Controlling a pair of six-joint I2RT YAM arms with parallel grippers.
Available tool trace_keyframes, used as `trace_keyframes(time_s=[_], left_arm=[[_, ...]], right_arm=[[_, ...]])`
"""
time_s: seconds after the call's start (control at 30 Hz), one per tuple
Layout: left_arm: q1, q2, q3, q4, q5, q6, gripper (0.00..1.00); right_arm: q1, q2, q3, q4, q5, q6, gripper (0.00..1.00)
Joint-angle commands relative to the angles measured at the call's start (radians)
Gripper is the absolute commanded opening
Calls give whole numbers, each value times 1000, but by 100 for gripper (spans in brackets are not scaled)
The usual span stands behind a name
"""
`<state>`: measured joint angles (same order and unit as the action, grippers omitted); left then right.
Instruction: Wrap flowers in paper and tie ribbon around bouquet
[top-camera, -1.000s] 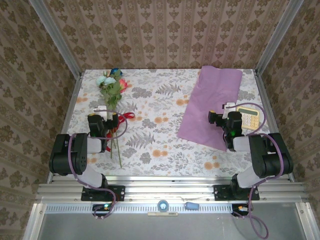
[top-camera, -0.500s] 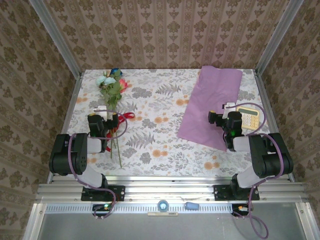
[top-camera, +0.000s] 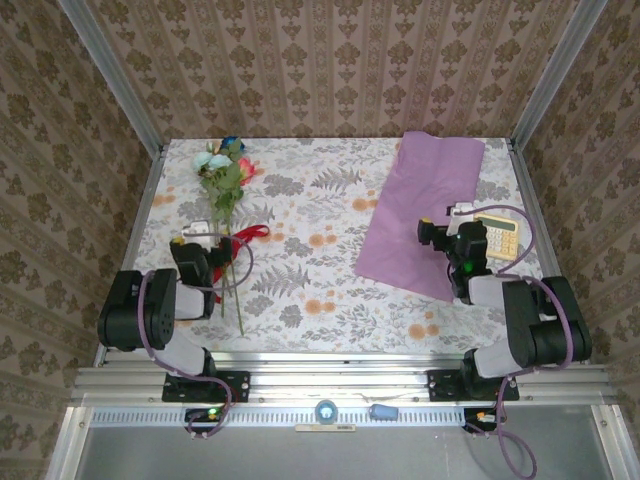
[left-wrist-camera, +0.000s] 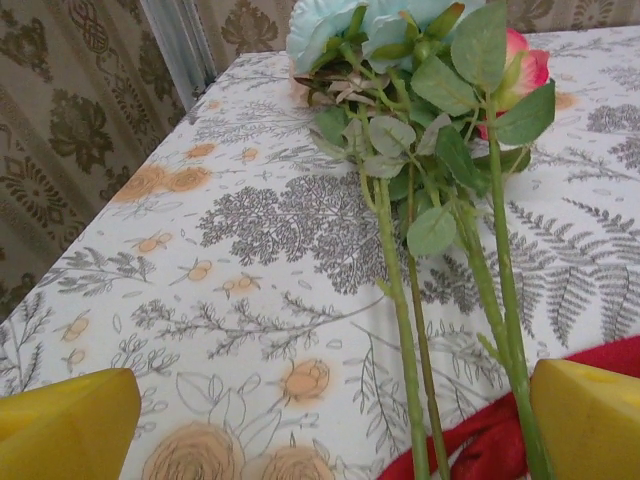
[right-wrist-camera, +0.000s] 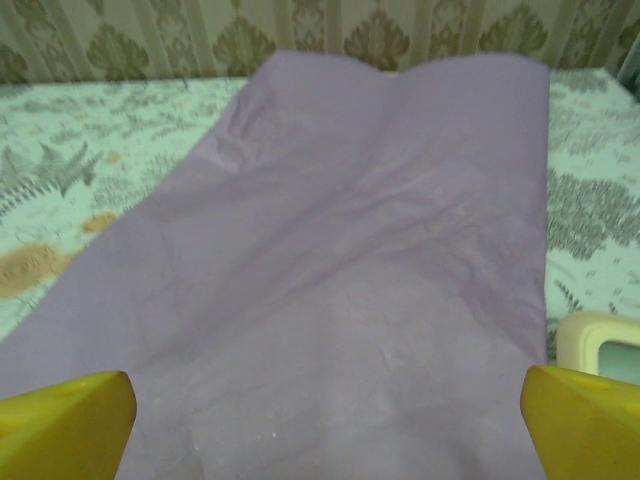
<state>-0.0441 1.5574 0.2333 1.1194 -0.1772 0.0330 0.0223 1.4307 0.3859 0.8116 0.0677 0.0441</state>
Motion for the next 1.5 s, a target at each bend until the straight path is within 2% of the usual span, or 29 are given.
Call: trace_keyframes(time_s=[0.0, 0.1, 0.17, 0.23, 0.3, 0.33, 0.37, 0.4, 0.43, 0.47, 0.53, 0.57, 0.63, 0.7, 0.77, 0.9, 1.0, 1.1, 1.2, 1.3, 1.47], left_arm=[[-73, -96, -7, 58, -119, 64, 100], [-138, -275, 36, -140, -231, 101, 100], [-165, -370, 75, -204, -265, 85, 100], [-229, -431, 157, -273, -321, 128, 100], [-301, -463, 256, -322, -397, 143, 100], [-342, -473, 326, -392, -491, 78, 100], [-376, -489, 405, -556, -596, -45, 100], [-404, -526, 519, -883, -625, -244, 100], [-391, -559, 613, -1171, -486, -376, 100], [-346, -573, 624, -1224, -363, -476, 100], [-205, -587, 556, -1129, 4, -683, 100], [-183, -587, 542, -1127, 54, -770, 100], [-233, -572, 579, -1227, 38, -795, 100], [-321, -540, 639, -1374, -24, -784, 100], [-394, -500, 679, -1506, -32, -829, 100], [-585, -419, 715, -1722, -85, -923, 100], [-714, -382, 681, -1743, -97, -991, 100], [-792, -346, 629, -1721, -49, -1089, 99], [-827, -314, 568, -1621, 39, -1138, 90], [-850, -313, 506, -1534, 80, -1202, 80], [-851, -409, 372, -1399, 98, -1282, 68]], right_arm=[[7, -92, -19, -29, 46, -14, 100], [18, -200, -9, -104, 98, -16, 100], [36, -285, 22, -158, 145, -44, 100], [59, -377, 110, -279, 200, -88, 100], [96, -449, 263, -475, 278, -74, 100], [110, -465, 365, -613, 330, -7, 100], [106, -469, 469, -782, 340, 123, 100], [96, -460, 587, -991, 325, 266, 100], [88, -446, 667, -1151, 299, 350, 100], [87, -442, 696, -1236, 307, 459, 100], [48, -455, 665, -1203, 108, 468, 100], [49, -458, 664, -1212, 78, 468, 100], [85, -440, 695, -1317, 100, 500, 99], [136, -400, 734, -1441, 126, 500, 92], [203, -351, 763, -1541, 155, 497, 86], [407, -270, 758, -1634, 204, 507, 82], [568, -183, 738, -1651, 226, 512, 82], [661, -52, 741, -1656, 183, 516, 83], [717, 116, 790, -1658, 143, 508, 82], [769, 250, 855, -1657, 162, 478, 86], [777, 406, 928, -1662, 219, 453, 88]])
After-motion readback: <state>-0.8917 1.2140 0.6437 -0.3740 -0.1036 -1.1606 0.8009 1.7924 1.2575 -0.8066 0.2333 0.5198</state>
